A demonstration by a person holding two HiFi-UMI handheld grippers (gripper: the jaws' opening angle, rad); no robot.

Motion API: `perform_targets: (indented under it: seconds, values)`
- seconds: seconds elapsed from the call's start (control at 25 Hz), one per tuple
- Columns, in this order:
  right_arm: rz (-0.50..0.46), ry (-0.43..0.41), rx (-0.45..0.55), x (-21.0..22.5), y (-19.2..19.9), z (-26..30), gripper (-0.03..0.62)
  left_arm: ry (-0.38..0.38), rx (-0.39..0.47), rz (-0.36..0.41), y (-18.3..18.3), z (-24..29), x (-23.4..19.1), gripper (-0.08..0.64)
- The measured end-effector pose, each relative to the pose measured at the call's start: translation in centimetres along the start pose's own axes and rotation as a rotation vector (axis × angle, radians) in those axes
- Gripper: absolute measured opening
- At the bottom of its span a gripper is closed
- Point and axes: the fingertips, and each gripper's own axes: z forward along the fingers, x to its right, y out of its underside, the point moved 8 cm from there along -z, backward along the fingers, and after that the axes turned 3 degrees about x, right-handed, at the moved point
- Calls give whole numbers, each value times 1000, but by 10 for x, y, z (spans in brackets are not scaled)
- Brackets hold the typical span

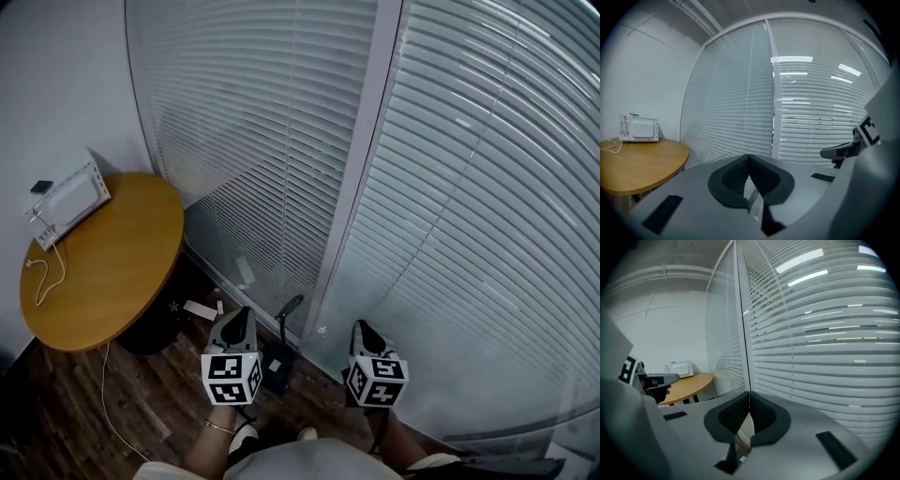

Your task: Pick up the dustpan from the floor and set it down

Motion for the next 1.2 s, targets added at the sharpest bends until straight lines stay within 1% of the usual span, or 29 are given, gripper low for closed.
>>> perform_targets:
  seconds: [0.2, 0.36, 0.44, 0.6, 0.84, 1.2]
  values:
    - [-8, 11, 10, -11, -4, 4, 32, -12, 2, -19, -1, 1, -21, 17]
    - [-72, 9, -8, -22, -2, 2, 32, -10, -5, -18, -1, 0, -29, 17]
    - [-87, 13, -9, -27, -2, 1, 32, -9, -7, -23, 0, -1, -32, 17]
    - [-82, 32, -16, -30, -2, -6, 32, 2, -15, -29, 1, -4, -34, 17]
    - [-69, 52, -15, -23, 0, -8, 32, 16, -18, -12, 2, -2, -30, 17]
    - [-71, 51, -24, -28, 2, -13, 32, 15, -35, -10, 8, -8, -33, 17]
